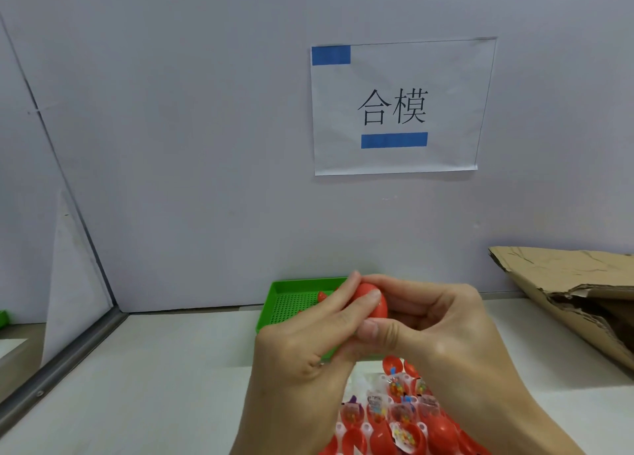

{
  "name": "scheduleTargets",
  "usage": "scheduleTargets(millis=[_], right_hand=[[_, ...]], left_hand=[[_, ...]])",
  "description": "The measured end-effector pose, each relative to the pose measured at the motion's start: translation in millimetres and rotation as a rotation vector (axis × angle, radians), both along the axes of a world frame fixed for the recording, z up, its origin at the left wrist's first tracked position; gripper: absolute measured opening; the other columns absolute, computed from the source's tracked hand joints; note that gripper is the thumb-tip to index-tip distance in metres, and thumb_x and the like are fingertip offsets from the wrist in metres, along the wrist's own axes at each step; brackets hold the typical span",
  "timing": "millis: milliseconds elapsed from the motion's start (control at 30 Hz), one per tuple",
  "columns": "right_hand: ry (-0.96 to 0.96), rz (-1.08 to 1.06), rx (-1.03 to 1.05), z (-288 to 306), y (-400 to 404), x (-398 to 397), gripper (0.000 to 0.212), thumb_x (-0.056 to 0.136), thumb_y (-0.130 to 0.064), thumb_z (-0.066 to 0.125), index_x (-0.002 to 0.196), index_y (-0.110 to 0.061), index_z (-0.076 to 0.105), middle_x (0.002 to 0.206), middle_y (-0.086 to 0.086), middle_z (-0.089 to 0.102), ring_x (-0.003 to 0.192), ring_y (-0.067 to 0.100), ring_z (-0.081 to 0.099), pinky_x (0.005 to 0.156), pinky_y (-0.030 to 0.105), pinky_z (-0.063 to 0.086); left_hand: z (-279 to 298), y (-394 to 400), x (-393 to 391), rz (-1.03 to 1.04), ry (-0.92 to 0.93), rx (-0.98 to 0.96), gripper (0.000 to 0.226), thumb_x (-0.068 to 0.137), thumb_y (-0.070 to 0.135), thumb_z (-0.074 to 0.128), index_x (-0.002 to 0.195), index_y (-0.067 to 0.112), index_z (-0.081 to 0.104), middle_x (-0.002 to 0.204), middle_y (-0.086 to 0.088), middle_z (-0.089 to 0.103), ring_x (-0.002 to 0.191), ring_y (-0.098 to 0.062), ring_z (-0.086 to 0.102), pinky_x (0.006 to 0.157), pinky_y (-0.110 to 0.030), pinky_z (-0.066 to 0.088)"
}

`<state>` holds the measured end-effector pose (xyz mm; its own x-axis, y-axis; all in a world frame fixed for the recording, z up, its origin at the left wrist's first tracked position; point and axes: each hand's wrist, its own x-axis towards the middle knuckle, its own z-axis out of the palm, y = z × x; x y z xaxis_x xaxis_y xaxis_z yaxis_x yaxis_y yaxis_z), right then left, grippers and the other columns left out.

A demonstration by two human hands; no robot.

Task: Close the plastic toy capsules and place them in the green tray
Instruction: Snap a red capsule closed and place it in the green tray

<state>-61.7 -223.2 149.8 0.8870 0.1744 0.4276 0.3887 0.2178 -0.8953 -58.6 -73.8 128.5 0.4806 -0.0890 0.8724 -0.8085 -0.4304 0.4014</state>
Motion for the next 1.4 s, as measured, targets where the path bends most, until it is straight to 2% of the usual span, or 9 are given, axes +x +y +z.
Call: scheduleTargets(millis=[100,300,467,600,733,900,1033,1267,1400], right_hand=[[-0.007,-0.041,-0.038,-3,7,0,0.034,0.058,-0.014,0.084,0.090,-0.028,0.082,0.091,0.001,0.079,0.090,0.016,0.076,0.076,0.019,0.058],[0.000,-0.092,-0.091,-6,14,-1,0.041,0.069,0.006,0.083,0.084,-0.032,0.081,0.089,-0.001,0.079,0.088,0.015,0.076,0.077,0.022,0.059],[0.032,-0.065,-0.110,-6,11,1,0.043,0.071,0.007,0.081,0.083,-0.035,0.081,0.088,-0.001,0.079,0.086,0.015,0.076,0.073,0.019,0.058],[0.104,-0.016,-0.176,-6,4,6,0.023,0.069,-0.023,0.083,0.090,-0.030,0.081,0.087,0.000,0.079,0.086,0.015,0.076,0.075,0.019,0.058],[0.270,0.085,-0.140,-7,-4,11,0.041,0.065,-0.044,0.077,0.093,-0.014,0.081,0.089,0.017,0.077,0.083,0.026,0.076,0.071,0.025,0.058],[0.476,0.250,0.010,-9,-8,14,0.049,0.076,-0.035,0.082,0.078,0.013,0.071,0.075,0.027,0.070,0.066,0.028,0.072,0.059,0.027,0.057],[0.529,0.343,0.052,-7,-9,14,0.039,0.068,-0.038,0.076,0.067,0.000,0.074,0.068,0.019,0.068,0.062,0.024,0.070,0.058,0.026,0.056],[0.595,0.361,0.105,-5,-8,11,0.025,0.070,-0.027,0.084,0.068,-0.003,0.077,0.066,0.015,0.068,0.060,0.021,0.069,0.056,0.025,0.055],[0.635,0.358,0.180,-6,-5,11,0.043,0.074,-0.044,0.082,0.075,-0.002,0.076,0.071,0.014,0.069,0.066,0.023,0.068,0.067,0.030,0.057]], left_hand=[[-6,6,7,-0.009,-0.020,-0.035,0.036,0.076,0.011,0.072,0.112,0.015,0.070,0.120,0.005,0.070,0.109,0.002,0.065,0.096,-0.020,0.050],[-15,0,13,-0.053,0.063,-0.254,0.051,0.069,0.005,0.075,0.103,0.043,0.070,0.113,0.017,0.071,0.101,-0.009,0.071,0.093,-0.042,0.056],[-16,0,11,-0.040,0.122,-0.263,0.041,0.070,0.013,0.079,0.097,0.043,0.073,0.103,0.016,0.074,0.096,-0.006,0.073,0.086,-0.037,0.059],[-12,4,10,-0.086,0.261,-0.218,0.035,0.067,0.023,0.076,0.095,0.045,0.075,0.095,0.017,0.076,0.095,-0.006,0.072,0.085,-0.030,0.058],[-9,8,11,-0.072,0.263,-0.042,0.035,0.073,0.033,0.078,0.108,0.037,0.075,0.099,0.014,0.070,0.102,-0.012,0.066,0.087,-0.024,0.053],[-9,4,9,-0.110,0.275,-0.031,0.046,0.070,0.018,0.079,0.110,0.040,0.073,0.102,0.020,0.073,0.101,-0.006,0.069,0.089,-0.022,0.054],[-10,-2,8,-0.124,0.332,-0.098,0.038,0.066,0.019,0.077,0.099,0.039,0.074,0.088,0.007,0.071,0.090,-0.022,0.068,0.085,-0.041,0.055],[-5,-6,4,-0.104,0.307,-0.128,0.034,0.062,0.030,0.080,0.094,0.041,0.076,0.082,0.005,0.071,0.081,-0.018,0.069,0.075,-0.036,0.056],[-6,-7,2,-0.139,0.355,-0.202,0.045,0.064,0.036,0.082,0.107,0.045,0.072,0.092,0.015,0.074,0.094,-0.006,0.071,0.083,-0.020,0.055]])
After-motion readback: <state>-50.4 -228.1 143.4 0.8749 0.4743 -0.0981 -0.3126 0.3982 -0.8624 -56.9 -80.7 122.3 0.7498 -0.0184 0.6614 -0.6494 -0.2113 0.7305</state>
